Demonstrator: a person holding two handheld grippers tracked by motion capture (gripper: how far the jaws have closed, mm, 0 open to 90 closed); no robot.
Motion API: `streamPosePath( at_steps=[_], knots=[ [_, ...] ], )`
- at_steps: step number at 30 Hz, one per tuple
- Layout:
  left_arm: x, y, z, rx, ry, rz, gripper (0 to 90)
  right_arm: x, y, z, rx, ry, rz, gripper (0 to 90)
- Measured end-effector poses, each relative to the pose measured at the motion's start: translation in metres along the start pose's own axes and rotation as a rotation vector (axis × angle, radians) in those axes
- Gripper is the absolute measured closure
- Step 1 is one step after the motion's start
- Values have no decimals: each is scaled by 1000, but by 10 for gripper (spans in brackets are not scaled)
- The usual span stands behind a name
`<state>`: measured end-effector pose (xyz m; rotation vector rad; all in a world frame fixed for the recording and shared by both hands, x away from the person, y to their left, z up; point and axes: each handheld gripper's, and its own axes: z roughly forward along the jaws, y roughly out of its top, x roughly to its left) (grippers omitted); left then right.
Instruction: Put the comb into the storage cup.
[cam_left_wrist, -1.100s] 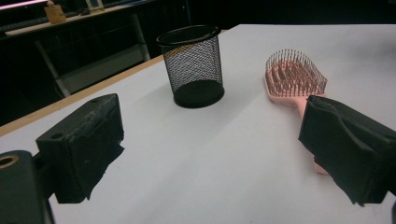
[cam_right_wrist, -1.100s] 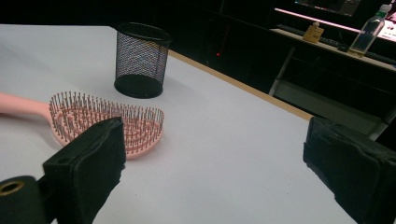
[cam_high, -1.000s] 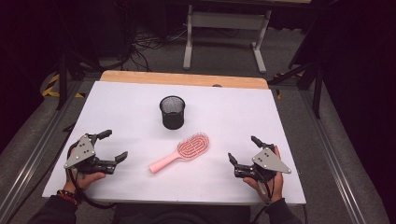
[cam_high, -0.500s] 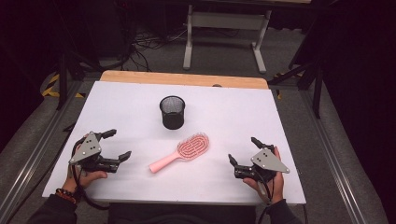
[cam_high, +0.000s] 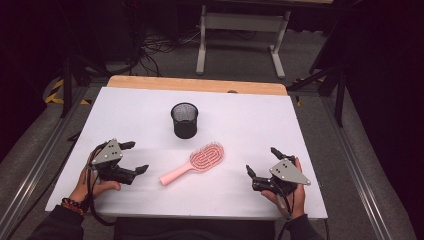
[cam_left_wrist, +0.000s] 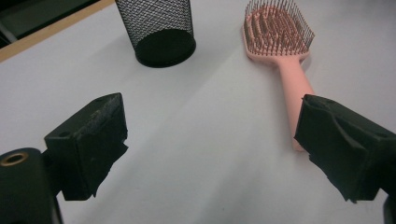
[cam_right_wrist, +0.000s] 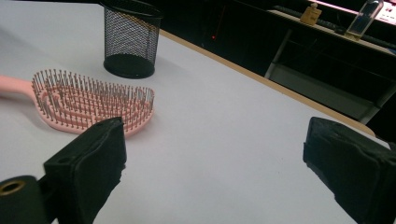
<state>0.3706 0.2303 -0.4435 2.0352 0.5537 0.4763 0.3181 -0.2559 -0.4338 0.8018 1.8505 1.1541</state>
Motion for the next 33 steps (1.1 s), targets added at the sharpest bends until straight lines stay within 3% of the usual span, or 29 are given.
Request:
streamPosePath(
  at_steps=[3,4,11,14,17,18,33],
  knots=[
    [-3,10,7,54,1,-8,89,0,0,1,9,-1,4,68],
    [-3,13,9,73,20,-12,90,0,0,1,11,0,4,68],
    [-8,27,17,98,17,9,86,0,0,2,20,-3,0,69],
    [-10,33,22,132,30,3,104,0,0,2,21,-3,1,69],
    [-12,39,30,189,46,5,125,0,0,2,21,2,-2,69],
    [-13,42,36,235,46,1,135,0,-1,2,22,3,-4,69],
    [-26,59,65,300,-18,-7,131,0,-2,4,38,19,-12,71]
  ],
)
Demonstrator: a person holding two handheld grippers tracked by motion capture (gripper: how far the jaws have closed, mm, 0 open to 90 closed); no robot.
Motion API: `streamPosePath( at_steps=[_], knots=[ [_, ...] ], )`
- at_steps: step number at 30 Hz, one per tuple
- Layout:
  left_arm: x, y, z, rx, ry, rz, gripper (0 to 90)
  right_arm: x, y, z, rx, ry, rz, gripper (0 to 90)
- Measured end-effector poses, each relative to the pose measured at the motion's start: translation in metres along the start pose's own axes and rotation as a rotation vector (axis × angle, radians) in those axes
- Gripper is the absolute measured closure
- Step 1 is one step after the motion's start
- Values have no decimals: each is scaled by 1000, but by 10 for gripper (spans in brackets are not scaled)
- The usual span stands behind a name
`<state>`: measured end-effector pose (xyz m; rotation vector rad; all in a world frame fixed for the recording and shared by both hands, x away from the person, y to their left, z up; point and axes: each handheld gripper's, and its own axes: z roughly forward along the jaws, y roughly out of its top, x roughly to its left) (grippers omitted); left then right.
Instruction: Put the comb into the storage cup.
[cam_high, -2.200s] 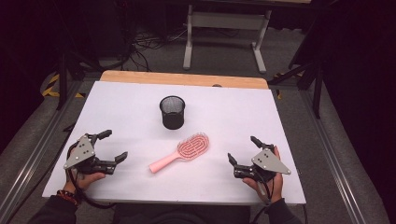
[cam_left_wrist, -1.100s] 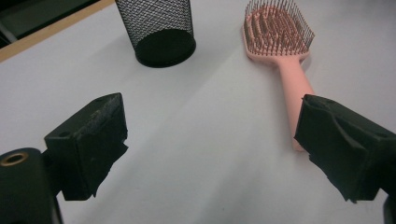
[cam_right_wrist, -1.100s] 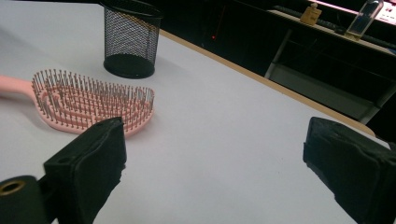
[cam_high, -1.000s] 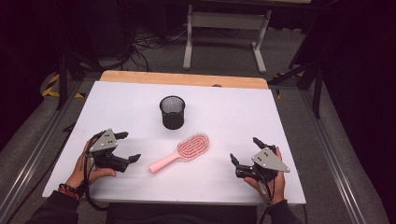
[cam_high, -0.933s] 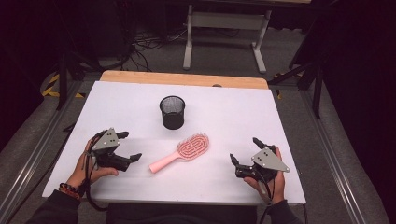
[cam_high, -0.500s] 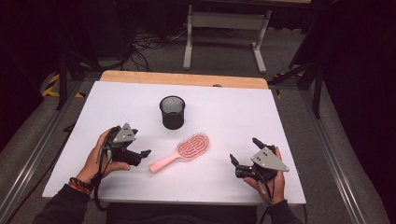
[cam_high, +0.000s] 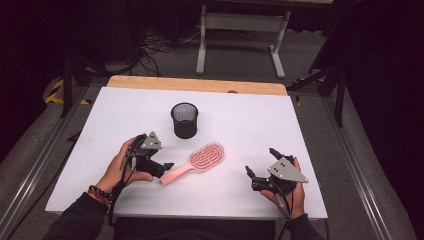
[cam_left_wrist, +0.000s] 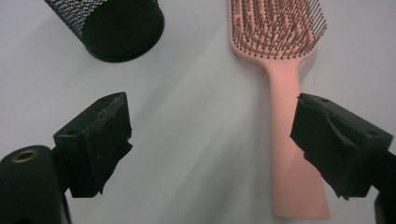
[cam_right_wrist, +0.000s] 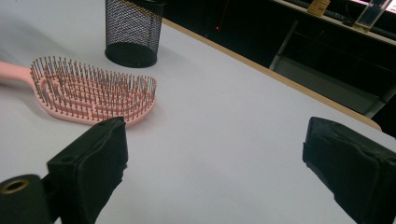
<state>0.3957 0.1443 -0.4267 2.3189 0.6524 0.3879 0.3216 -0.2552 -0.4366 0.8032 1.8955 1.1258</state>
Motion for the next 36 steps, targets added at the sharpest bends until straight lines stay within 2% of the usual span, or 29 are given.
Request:
streamPosePath(
  at_steps=[6,10,15,23,28,33,36],
  knots=[
    [-7,9,11,27,-25,18,135,1,0,1,5,3,-1,71],
    [-10,13,16,32,-46,10,135,1,0,1,9,4,-2,71],
    [-12,18,26,67,-62,2,145,2,0,2,12,3,-4,74],
    [-17,22,38,106,-86,19,148,2,-1,2,17,9,-4,74],
    [-17,23,46,119,-111,13,153,2,-1,2,12,1,-7,78],
    [-18,24,52,133,-125,18,185,1,-1,2,12,-1,-1,78],
    [-18,25,56,141,-140,8,222,1,-1,2,12,-2,-3,81]
  ],
)
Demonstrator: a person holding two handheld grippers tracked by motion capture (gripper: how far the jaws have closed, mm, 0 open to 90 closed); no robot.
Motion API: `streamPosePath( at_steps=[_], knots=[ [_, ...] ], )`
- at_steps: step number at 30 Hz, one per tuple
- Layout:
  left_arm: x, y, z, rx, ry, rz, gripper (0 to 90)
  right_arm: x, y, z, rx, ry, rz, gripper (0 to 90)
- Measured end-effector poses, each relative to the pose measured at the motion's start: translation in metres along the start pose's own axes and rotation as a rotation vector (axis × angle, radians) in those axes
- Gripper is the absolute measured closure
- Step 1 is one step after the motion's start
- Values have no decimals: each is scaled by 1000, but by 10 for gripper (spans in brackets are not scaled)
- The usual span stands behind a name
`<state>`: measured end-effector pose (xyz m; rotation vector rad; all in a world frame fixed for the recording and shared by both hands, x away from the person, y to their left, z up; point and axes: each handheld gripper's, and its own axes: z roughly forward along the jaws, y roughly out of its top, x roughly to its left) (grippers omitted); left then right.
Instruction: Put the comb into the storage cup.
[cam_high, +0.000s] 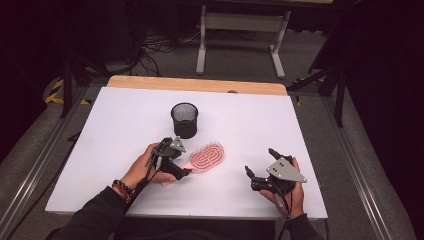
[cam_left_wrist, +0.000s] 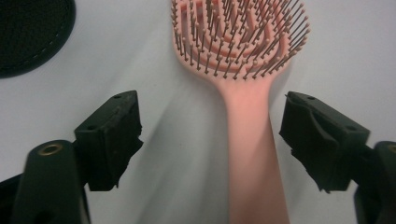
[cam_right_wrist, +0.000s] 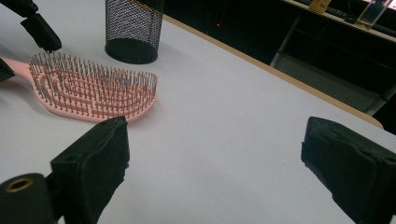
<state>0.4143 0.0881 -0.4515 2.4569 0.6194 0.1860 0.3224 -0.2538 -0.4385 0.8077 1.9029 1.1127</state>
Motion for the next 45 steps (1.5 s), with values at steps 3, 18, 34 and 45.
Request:
streamPosePath(
  at_steps=[3,18,34,45],
  knots=[
    [1,2,3,14,-19,-5,255,0,0,0,3,0,1,83],
    [1,6,10,53,-19,-6,357,0,-1,1,12,3,0,85],
    [-9,10,8,85,-29,48,623,2,-2,4,33,17,-10,90],
    [-11,7,8,58,-8,58,691,5,-2,7,52,42,-24,93]
  ],
)
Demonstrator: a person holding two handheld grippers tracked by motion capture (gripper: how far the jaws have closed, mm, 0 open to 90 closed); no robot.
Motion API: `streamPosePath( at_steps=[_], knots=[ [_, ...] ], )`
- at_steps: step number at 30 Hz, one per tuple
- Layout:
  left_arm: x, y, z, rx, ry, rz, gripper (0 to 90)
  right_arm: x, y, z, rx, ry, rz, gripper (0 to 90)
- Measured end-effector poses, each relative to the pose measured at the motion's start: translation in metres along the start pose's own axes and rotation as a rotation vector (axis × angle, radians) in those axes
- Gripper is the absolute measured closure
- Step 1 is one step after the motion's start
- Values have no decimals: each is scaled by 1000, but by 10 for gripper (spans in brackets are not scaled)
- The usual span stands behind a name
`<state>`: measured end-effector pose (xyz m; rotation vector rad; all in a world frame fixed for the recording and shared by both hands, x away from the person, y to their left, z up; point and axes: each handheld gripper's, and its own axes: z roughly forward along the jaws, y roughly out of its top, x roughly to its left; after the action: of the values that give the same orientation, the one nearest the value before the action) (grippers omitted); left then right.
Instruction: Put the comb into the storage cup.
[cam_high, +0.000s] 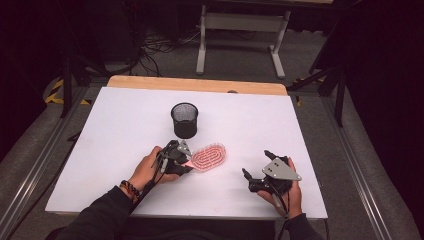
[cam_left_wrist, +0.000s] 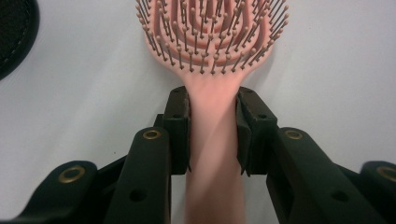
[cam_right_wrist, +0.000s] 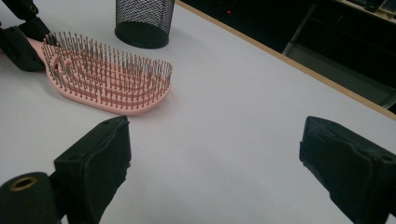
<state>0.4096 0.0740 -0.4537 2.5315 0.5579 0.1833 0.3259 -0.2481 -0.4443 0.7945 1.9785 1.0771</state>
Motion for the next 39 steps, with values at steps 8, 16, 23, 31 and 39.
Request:
streamPosePath(
  at_steps=[8,16,23,31,39],
  knots=[
    [-4,-3,-3,-66,59,38,692,4,2,-1,-14,23,-12,93],
    [-5,-5,-14,-147,106,48,692,5,3,-1,-23,19,-12,92],
    [-8,-7,-24,-206,145,61,693,7,6,-2,-48,18,-8,91],
    [-9,-9,-29,-259,152,69,693,12,10,0,-62,19,-16,89],
    [-9,-14,-37,-334,181,68,693,13,11,1,-67,21,-13,89]
  ],
)
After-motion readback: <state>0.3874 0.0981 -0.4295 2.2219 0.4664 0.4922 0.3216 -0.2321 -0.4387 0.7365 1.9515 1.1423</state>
